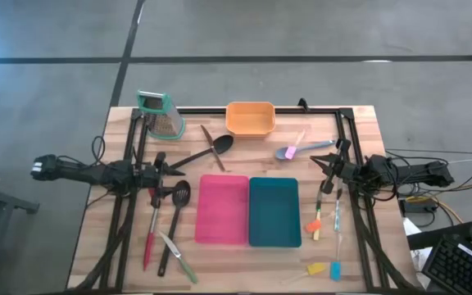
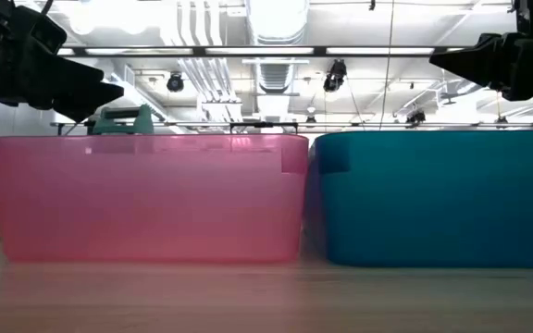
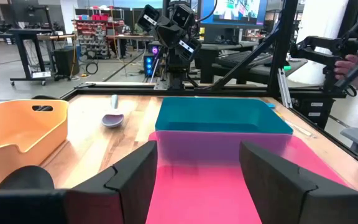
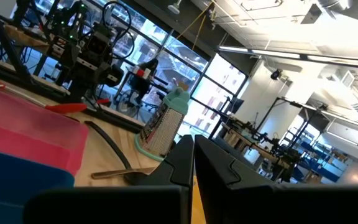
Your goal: Pick & Place Kitchen Items
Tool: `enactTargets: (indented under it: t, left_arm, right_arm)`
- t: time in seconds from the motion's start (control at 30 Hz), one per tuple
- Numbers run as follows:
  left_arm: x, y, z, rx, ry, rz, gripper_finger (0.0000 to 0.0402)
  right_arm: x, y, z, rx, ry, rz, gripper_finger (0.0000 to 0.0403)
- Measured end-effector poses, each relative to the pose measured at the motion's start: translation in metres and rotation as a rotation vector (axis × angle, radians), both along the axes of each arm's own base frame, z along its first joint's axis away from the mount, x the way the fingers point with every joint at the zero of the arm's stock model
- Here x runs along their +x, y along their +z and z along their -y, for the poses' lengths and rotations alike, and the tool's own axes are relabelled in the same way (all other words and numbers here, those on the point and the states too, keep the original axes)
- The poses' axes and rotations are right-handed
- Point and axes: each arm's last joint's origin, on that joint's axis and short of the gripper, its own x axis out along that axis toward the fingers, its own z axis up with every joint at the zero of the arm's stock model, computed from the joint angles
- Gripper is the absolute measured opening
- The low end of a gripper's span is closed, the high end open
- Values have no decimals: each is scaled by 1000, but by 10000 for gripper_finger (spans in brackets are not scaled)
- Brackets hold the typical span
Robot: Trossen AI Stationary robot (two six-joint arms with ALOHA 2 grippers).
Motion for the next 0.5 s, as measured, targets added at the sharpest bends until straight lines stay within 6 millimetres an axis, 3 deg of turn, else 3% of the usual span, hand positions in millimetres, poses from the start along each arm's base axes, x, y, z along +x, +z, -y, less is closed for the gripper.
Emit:
enactTargets:
  t: [0.3, 0.5]
  left_arm:
    - [0, 0, 0, 0, 0, 0, 232]
    - [0, 0, 0, 0, 0, 0, 232]
  right_arm:
    - [0, 3, -1, -34, 35, 28, 8]
    - [-1, 10, -8, -80, 256, 104, 8]
